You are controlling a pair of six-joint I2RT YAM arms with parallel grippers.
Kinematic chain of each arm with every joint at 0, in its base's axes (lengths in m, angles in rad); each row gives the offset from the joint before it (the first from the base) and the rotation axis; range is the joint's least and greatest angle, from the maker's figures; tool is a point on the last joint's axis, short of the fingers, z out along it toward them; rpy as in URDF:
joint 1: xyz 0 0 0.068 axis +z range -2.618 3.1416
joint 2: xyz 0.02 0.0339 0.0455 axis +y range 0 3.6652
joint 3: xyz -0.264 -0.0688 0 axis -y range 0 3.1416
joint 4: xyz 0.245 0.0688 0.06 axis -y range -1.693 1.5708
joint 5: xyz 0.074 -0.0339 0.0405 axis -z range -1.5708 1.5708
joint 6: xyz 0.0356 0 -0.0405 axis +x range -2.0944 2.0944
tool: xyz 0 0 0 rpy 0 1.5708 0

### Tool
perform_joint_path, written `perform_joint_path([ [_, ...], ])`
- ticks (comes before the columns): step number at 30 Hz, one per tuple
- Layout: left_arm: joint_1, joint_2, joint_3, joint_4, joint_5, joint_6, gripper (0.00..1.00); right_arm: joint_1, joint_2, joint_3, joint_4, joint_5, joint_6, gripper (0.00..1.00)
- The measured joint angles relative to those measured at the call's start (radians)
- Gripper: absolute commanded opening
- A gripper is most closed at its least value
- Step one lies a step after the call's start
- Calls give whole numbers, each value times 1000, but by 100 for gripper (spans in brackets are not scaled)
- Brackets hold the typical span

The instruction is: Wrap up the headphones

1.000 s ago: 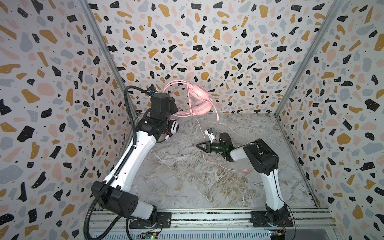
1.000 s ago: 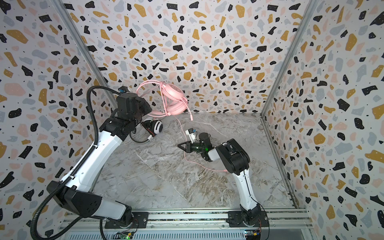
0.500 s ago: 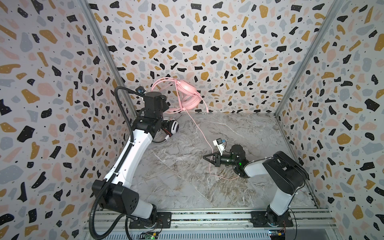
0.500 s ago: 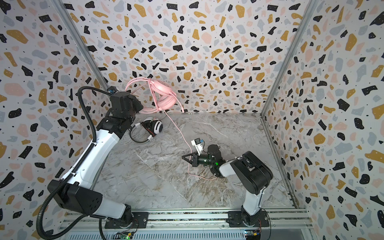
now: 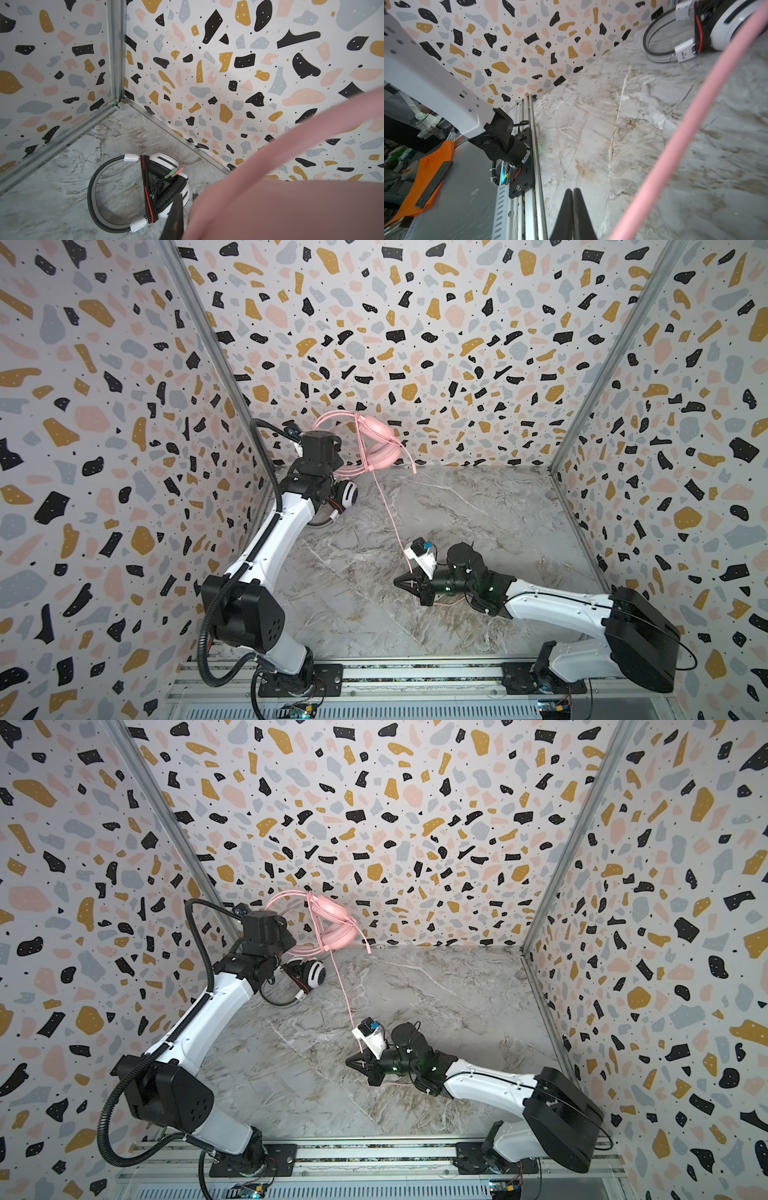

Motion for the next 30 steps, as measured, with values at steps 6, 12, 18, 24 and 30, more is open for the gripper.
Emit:
perform_joint_path([
  [6,0,-1,-50,28,-19,-1,0,2,-113,97,-168,70,-73,0],
  [12,-44,10,-104,31,-60,23,0,3,-125,194,-291,113,-131,0],
  [18,-190,95,-75,-5,-174,126,0,5,-128,328,-409,182,-207,0],
  [24,-304,249,20,-109,-187,195,0,3,-123,442,-520,231,-267,0],
  [30,-356,275,23,-147,-173,205,0,7,-59,502,-565,161,-275,0],
])
